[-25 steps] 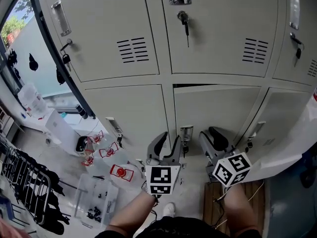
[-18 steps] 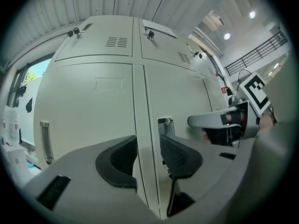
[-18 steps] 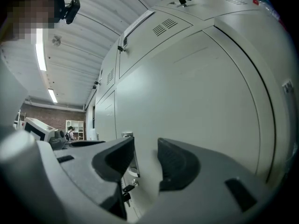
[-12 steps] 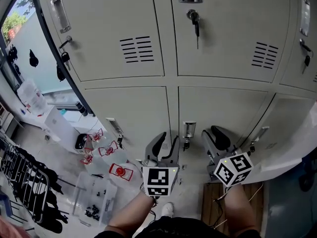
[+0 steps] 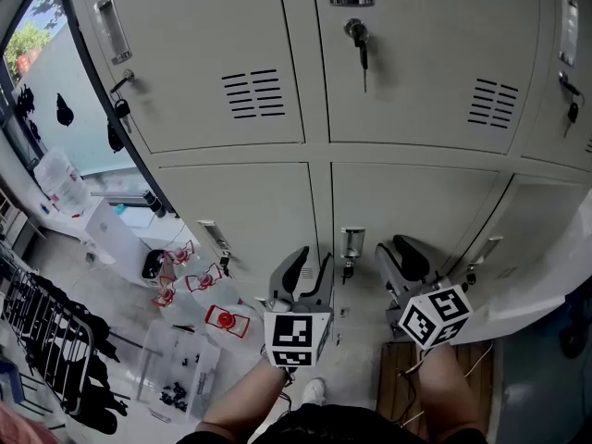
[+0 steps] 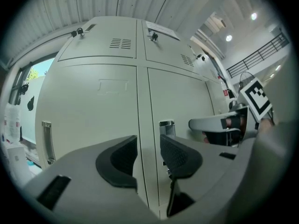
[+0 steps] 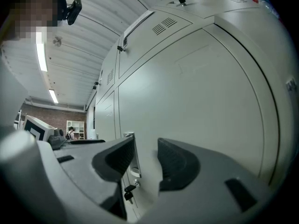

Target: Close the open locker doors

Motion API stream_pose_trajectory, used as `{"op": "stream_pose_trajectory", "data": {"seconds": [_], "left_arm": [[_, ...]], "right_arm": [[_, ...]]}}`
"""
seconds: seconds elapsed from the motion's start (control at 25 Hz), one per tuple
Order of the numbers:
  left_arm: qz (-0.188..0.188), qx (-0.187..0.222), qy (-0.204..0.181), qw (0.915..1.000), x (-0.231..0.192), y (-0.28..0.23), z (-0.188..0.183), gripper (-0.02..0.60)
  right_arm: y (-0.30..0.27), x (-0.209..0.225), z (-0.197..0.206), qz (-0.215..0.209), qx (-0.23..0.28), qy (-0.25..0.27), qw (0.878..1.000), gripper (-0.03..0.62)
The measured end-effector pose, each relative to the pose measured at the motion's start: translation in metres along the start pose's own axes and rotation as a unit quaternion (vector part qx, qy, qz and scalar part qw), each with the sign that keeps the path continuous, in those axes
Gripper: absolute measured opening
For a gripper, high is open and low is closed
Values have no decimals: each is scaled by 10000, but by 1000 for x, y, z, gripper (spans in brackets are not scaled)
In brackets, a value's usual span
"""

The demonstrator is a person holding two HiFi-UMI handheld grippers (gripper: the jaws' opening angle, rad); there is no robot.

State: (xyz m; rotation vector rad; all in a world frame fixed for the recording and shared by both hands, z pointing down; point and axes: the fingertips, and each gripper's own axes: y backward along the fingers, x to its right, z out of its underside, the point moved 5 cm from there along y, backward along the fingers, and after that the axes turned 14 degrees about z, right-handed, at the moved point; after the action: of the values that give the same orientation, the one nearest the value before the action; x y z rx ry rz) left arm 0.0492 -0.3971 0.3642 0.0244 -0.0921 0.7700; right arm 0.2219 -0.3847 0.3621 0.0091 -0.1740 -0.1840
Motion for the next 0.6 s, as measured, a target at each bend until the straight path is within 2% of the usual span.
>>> {"op": "stream_pose_trajectory", "data": {"seconds": [0.4,0.6], "left_arm": [[-257,16,-22,9997,24,36,-9,140],[-382,-126,-62,9992,60,71,-9,106]], "right_arm": [[33,-11,-7,-343,50,42,9994,147],[76,-26,-1,-902,-51,139,9958,144]]}}
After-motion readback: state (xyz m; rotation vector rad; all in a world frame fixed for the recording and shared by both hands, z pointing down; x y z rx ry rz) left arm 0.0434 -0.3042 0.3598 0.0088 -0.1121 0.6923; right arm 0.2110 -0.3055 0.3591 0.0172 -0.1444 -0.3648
